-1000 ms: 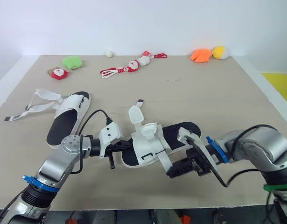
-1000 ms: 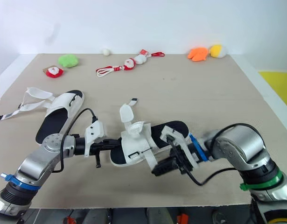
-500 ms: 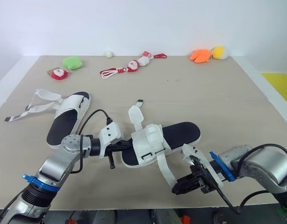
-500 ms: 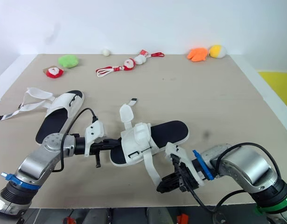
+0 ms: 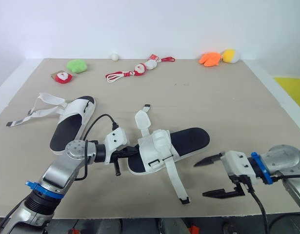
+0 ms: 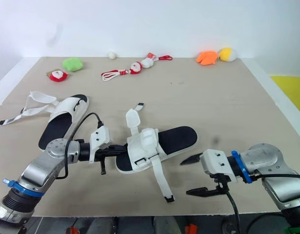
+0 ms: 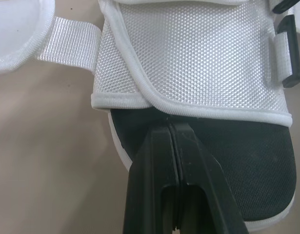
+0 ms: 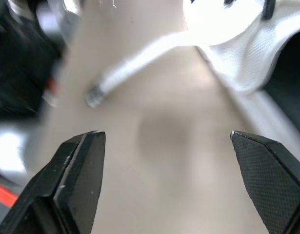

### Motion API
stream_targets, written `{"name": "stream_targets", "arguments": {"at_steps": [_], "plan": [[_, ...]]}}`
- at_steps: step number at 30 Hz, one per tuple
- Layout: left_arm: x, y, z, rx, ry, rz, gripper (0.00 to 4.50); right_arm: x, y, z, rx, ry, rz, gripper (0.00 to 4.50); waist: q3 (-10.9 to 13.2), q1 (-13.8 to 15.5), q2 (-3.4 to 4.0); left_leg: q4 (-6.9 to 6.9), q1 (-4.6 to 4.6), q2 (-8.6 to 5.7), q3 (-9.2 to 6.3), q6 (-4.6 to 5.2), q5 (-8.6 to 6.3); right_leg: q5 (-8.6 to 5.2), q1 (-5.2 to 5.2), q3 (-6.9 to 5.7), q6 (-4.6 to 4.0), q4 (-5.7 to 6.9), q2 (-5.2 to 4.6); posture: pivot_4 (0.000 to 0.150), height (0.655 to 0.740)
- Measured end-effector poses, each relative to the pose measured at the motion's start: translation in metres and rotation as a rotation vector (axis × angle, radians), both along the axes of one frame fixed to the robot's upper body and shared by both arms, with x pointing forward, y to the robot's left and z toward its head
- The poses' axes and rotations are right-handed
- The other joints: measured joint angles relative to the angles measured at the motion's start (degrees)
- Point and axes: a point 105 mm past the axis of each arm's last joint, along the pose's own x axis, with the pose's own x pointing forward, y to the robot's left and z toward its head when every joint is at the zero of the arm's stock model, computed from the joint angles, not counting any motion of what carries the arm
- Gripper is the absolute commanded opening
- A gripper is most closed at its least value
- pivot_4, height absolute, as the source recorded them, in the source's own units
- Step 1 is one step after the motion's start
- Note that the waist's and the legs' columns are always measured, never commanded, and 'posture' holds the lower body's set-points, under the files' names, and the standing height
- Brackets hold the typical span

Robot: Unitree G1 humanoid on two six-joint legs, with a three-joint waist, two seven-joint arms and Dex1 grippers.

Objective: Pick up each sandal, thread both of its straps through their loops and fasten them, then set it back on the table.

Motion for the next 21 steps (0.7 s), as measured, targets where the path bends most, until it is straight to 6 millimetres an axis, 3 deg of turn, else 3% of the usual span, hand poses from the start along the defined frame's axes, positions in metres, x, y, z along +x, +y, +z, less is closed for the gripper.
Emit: {"name": "stream_targets", "arguments": {"at_steps": [2, 7, 9, 21], "plan": [[0.000, 0.001, 0.000, 0.000, 0.001, 0.003, 0.00, 0.008, 0.002, 0.004, -0.009, -0.236, 0.124, 4.41, 0.0, -0.1, 0.02, -0.01, 0.07, 0.00, 0.02, 0.00, 0.00, 0.01, 0.06, 0.01, 0.00, 0.00, 0.00, 0.150, 0.7400], [-0.002, 0.000, 0.000, 0.000, 0.000, -0.001, 0.00, -0.005, 0.029, 0.003, -0.021, -0.690, 0.505, 4.41, 0.0, -0.3, 0.09, -0.19, 0.16, 0.01, -0.01, 0.01, 0.01, -0.01, 0.14, 0.04, -0.04, 0.00, 0.03, 0.150, 0.7400], [-0.002, 0.000, 0.000, 0.001, -0.002, -0.003, 0.00, -0.009, 0.036, 0.001, -0.010, -0.791, 0.579, 4.41, 0.0, -0.3, 0.09, -0.19, 0.16, 0.00, 0.00, 0.00, 0.00, -0.01, 0.15, 0.08, -0.06, 0.00, 0.02, 0.150, 0.7400], [-0.003, 0.002, -0.001, 0.010, 0.010, 0.004, 0.00, -0.031, 0.049, -0.018, -0.001, -0.908, 0.739, 4.41, 0.0, 0.0, 0.07, -0.42, 0.63, -0.01, 0.07, 0.00, 0.00, -0.11, 0.48, 0.21, -0.44, 0.01, 0.02, 0.150, 0.7400]]}}
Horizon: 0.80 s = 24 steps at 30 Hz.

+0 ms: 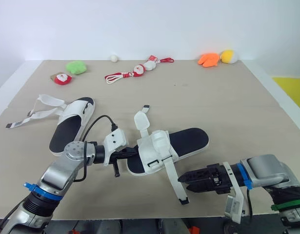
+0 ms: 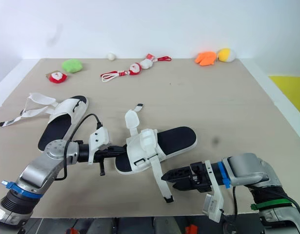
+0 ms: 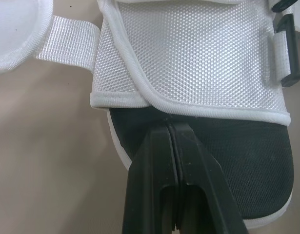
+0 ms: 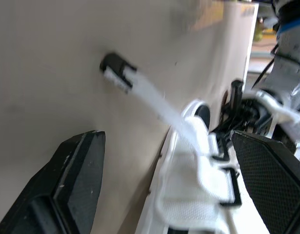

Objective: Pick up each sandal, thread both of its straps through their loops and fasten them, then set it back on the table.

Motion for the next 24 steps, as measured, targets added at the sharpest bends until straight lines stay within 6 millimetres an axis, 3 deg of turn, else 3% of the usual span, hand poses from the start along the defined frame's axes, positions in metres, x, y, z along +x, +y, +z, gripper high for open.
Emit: {"name": "stream_targets", "arguments": {"at_steps": [14, 19, 23, 24], "plan": [[-0.001, 0.000, -0.002, 0.005, 0.014, 0.004, 0.00, -0.012, 0.005, -0.009, 0.015, -0.003, 0.031, 4.41, -0.4, 0.1, -0.18, -0.18, 0.20, 0.00, -0.01, 0.00, -0.01, -0.12, 0.13, -0.02, -0.18, 0.00, 0.01, 0.150, 0.7400], [-0.001, 0.000, -0.002, 0.006, 0.016, 0.006, 0.00, -0.013, 0.002, -0.016, -0.033, 0.010, 0.034, 2.82, -0.4, 0.1, -0.21, -0.18, 0.31, -0.01, -0.01, 0.01, -0.01, -0.14, 0.25, -0.02, -0.21, 0.00, 0.00, 0.150, 0.7400], [-0.001, 0.000, -0.002, 0.006, 0.016, 0.006, 0.00, -0.017, -0.001, -0.022, -0.077, 0.040, 0.051, 0.81, -0.4, 0.1, -0.20, -0.18, 0.31, -0.01, -0.01, 0.01, -0.01, -0.14, 0.25, -0.02, -0.21, 0.00, 0.00, 0.150, 0.7400], [-0.001, 0.000, -0.002, 0.006, 0.016, 0.006, 0.00, -0.017, -0.001, -0.023, -0.084, 0.045, 0.050, 0.50, -0.4, 0.1, -0.20, -0.18, 0.31, -0.01, -0.01, 0.01, -0.01, -0.14, 0.25, -0.02, -0.21, 0.00, 0.00, 0.150, 0.7400]]}}
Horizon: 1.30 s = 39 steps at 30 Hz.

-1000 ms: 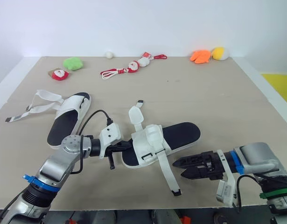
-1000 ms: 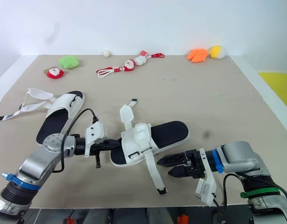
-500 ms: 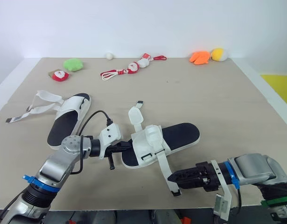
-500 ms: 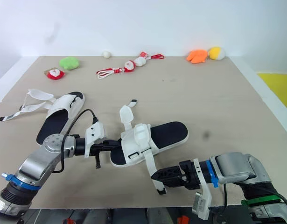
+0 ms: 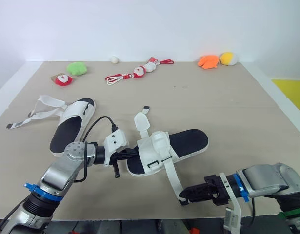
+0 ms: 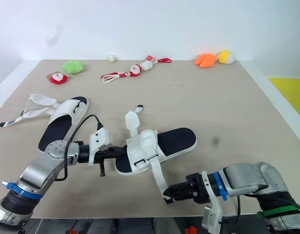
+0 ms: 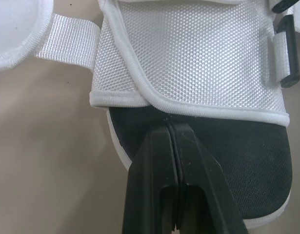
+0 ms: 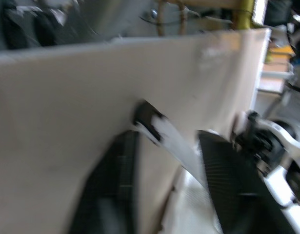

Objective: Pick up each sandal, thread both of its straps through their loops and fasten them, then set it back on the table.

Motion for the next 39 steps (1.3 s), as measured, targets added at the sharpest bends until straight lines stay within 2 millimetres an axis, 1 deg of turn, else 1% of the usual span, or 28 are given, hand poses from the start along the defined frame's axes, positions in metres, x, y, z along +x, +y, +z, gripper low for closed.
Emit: {"name": "stream_targets", "arguments": {"at_steps": [1, 5, 7, 10, 12, 15, 17, 18, 19, 20, 21, 22, 24, 26, 27, 28, 29, 31, 33, 35, 37, 39], "plan": [[0.000, 0.000, 0.000, 0.000, 0.000, 0.000, 0.00, 0.000, 0.000, -0.001, -0.005, 0.006, 0.000, 0.11, 0.0, 0.0, 0.01, 0.00, 0.00, 0.00, 0.00, 0.00, 0.00, 0.00, 0.00, 0.00, 0.00, 0.00, 0.00, 0.150, 0.7400], [0.000, 0.000, 0.000, 0.000, 0.000, 0.000, 0.00, -0.002, 0.001, -0.001, -0.015, 0.038, 0.008, 0.11, 0.0, 0.0, 0.01, 0.01, 0.00, 0.00, 0.00, 0.00, 0.00, 0.00, 0.01, 0.00, 0.00, 0.01, 0.00, 0.150, 0.7400], [0.000, -0.001, 0.000, -0.001, 0.000, -0.002, 0.00, -0.007, 0.000, -0.001, -0.010, 0.091, 0.011, 0.11, 0.0, 0.0, 0.05, 0.01, 0.00, -0.03, 0.00, 0.00, 0.00, 0.00, 0.01, 0.02, -0.01, 0.01, -0.03, 0.150, 0.7400], [0.001, -0.001, 0.001, -0.002, 0.000, -0.005, 0.00, -0.016, 0.002, 0.010, 0.025, 0.252, -0.034, 0.11, 0.0, 0.0, 0.26, 0.00, 0.00, -0.09, 0.02, 0.03, -0.02, -0.04, 0.03, 0.12, -0.03, 0.02, -0.09, 0.150, 0.7400], [0.002, -0.001, 0.000, -0.001, 0.003, -0.006, 0.00, -0.016, 0.007, 0.023, 0.062, 0.358, -0.096, 0.11, 0.0, 0.0, 0.26, 0.01, 0.01, -0.08, 0.02, 0.08, -0.04, -0.05, 0.05, 0.14, -0.02, 0.02, -0.08, 0.150, 0.7400], [0.004, -0.001, 0.001, -0.001, 0.001, -0.005, 0.00, -0.005, 0.019, 0.050, 0.125, 0.571, -0.226, 0.11, 0.1, 0.1, 0.26, 0.14, 0.05, -0.09, -0.05, 0.09, -0.04, -0.04, 0.20, 0.14, -0.02, 0.03, -0.07, 0.150, 0.7400], [0.004, -0.001, 0.001, -0.002, 0.001, -0.007, 0.00, 0.000, 0.019, 0.058, 0.127, 0.651, -0.271, 0.11, 0.1, 0.1, 0.24, 0.19, 0.04, -0.10, -0.05, 0.09, -0.04, -0.04, 0.23, 0.13, -0.02, 0.03, -0.07, 0.150, 0.7400], [0.004, -0.001, 0.001, -0.002, 0.001, -0.008, 0.00, 0.003, 0.019, 0.063, 0.132, 0.734, -0.314, 0.11, 0.1, 0.1, 0.24, 0.19, 0.03, -0.10, -0.05, 0.09, -0.04, -0.04, 0.23, 0.14, -0.02, 0.03, -0.08, 0.150, 0.7400], [0.004, -0.001, 0.001, -0.002, 0.001, -0.009, 0.00, 0.007, 0.022, 0.071, 0.143, 0.869, -0.376, 0.11, 0.1, 0.1, 0.28, 0.20, 0.02, -0.10, -0.04, 0.09, -0.04, -0.04, 0.21, 0.15, -0.02, 0.03, -0.10, 0.150, 0.7400], [0.004, -0.001, 0.001, -0.001, 0.003, -0.010, 0.00, 0.007, 0.029, 0.081, 0.155, 0.981, -0.405, 0.11, 0.0, 0.1, 0.31, 0.19, 0.02, -0.08, -0.07, 0.10, -0.04, -0.04, 0.21, 0.12, -0.02, 0.03, -0.08, 0.150, 0.7400], [0.004, -0.001, 0.001, -0.001, 0.004, -0.011, 0.00, 0.007, 0.033, 0.087, 0.161, 1.029, -0.408, 0.11, 0.0, 0.1, 0.31, 0.18, 0.01, -0.07, -0.10, 0.09, -0.04, -0.05, 0.20, 0.10, -0.02, 0.03, -0.06, 0.150, 0.7400], [0.004, -0.001, 0.000, -0.001, 0.006, -0.012, 0.00, 0.007, 0.041, 0.097, 0.151, 1.125, -0.425, 0.11, 0.1, 0.1, 0.33, 0.18, 0.01, -0.03, -0.11, 0.09, -0.05, -0.05, 0.17, 0.06, -0.02, 0.04, -0.03, 0.150, 0.7400], [0.004, -0.001, 0.001, 0.000, 0.002, -0.009, 0.00, 0.009, 0.052, 0.116, 0.140, 1.227, -0.447, 0.11, 0.1, 0.2, 0.36, 0.19, -0.03, -0.01, -0.16, 0.09, -0.05, -0.04, 0.15, -0.05, -0.01, 0.04, 0.00, 0.150, 0.7400], [0.004, 0.000, 0.000, -0.001, 0.003, -0.009, 0.00, 0.016, 0.059, 0.133, 0.125, 1.370, -0.493, 0.11, 0.1, 0.1, 0.36, 0.19, -0.06, 0.00, -0.11, 0.09, -0.05, -0.04, 0.07, -0.03, -0.01, 0.04, -0.02, 0.150, 0.7400], [0.004, 0.001, 0.000, 0.000, 0.004, -0.007, 0.00, 0.023, 0.064, 0.145, 0.113, 1.453, -0.521, 0.11, 0.1, 0.0, 0.39, 0.19, -0.08, 0.00, -0.08, 0.09, -0.05, -0.02, 0.03, -0.02, -0.02, 0.04, -0.02, 0.150, 0.7400], [0.004, 0.000, 0.001, 0.000, 0.001, -0.008, 0.00, 0.028, 0.065, 0.153, 0.109, 1.493, -0.546, 0.11, 0.1, 0.1, 0.39, 0.19, -0.19, 0.00, -0.11, 0.09, -0.05, -0.01, -0.07, -0.06, -0.03, 0.04, -0.01, 0.150, 0.7400], [0.003, 0.000, 0.001, -0.003, 0.000, -0.010, 0.00, 0.031, 0.066, 0.158, 0.106, 1.521, -0.556, 0.11, 0.1, 0.1, 0.38, 0.18, -0.24, 0.01, -0.12, 0.09, -0.05, -0.02, -0.15, -0.08, -0.03, 0.04, 0.00, 0.150, 0.7400], [0.002, 0.000, 0.002, -0.003, -0.004, -0.012, 0.00, 0.041, 0.076, 0.169, 0.099, 1.618, -0.575, 0.11, 0.1, 0.1, 0.38, 0.15, -0.49, 0.03, -0.12, 0.09, -0.05, -0.01, -0.41, -0.09, -0.01, 0.04, 0.04, 0.150, 0.7400], [0.002, -0.001, 0.003, -0.003, -0.008, -0.017, 0.00, 0.048, 0.081, 0.172, 0.098, 1.670, -0.595, 0.11, 0.1, 0.3, 0.42, 0.15, -0.74, 0.01, -0.19, 0.09, -0.05, 0.02, -0.60, -0.12, 0.08, 0.04, 0.05, 0.150, 0.7400], [0.001, -0.001, 0.004, -0.005, -0.011, -0.019, 0.00, 0.052, 0.083, 0.169, 0.082, 1.705, -0.624, 0.11, 0.1, 0.4, 0.42, 0.24, -1.06, -0.02, -0.30, 0.15, -0.09, 0.09, -0.75, -0.22, 0.31, 0.04, 0.03, 0.150, 0.7400], [0.001, -0.002, 0.004, -0.005, -0.011, -0.021, 0.00, 0.056, 0.083, 0.167, 0.084, 1.697, -0.651, 0.11, 0.1, 0.4, 0.43, 0.28, -1.10, -0.05, -0.30, 0.22, -0.13, 0.07, -0.76, -0.21, 0.33, 0.04, 0.01, 0.150, 0.7400], [0.002, -0.001, 0.004, -0.005, -0.012, -0.018, 0.00, 0.065, 0.083, 0.160, 0.098, 1.688, -0.699, 0.11, 0.1, 0.4, 0.43, 0.35, -1.09, -0.04, -0.30, 0.29, -0.17, 0.09, -0.75, -0.23, 0.36, 0.04, 0.03, 0.150, 0.7400]]}}
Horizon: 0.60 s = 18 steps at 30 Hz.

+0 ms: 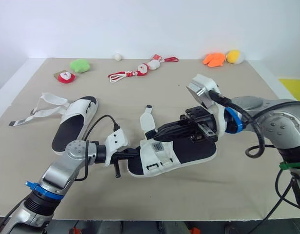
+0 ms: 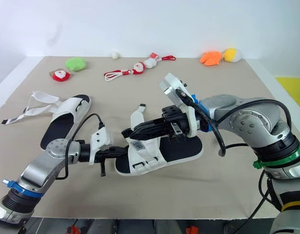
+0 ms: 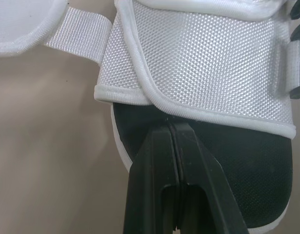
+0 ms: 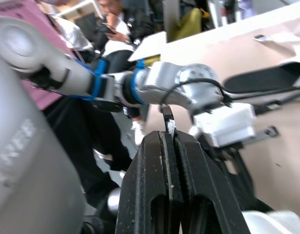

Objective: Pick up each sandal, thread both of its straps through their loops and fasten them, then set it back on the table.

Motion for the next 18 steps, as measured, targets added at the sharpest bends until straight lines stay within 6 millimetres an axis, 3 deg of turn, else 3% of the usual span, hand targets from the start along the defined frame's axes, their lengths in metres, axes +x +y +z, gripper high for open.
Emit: {"name": "stream_targets", "arguments": {"at_steps": [7, 18], "plan": [[0.002, 0.000, 0.000, -0.001, -0.006, 0.011, 0.00, 0.046, -0.004, -0.027, -0.068, 0.011, -0.186, 0.11, 0.0, -0.1, 0.01, 0.28, 0.01, 0.06, 0.04, 0.02, 0.01, 0.07, 0.02, 0.02, 0.02, 0.00, 0.07, 0.150, 0.7400], [0.001, -0.001, 0.000, -0.003, -0.003, 0.009, 0.00, 0.076, -0.011, -0.030, -0.077, 0.028, -0.298, 0.11, 0.0, -0.2, 0.02, 0.31, -0.03, 0.05, 0.04, 0.02, 0.01, 0.21, 0.02, 0.02, 0.25, 0.00, 0.08, 0.150, 0.7400]]}}
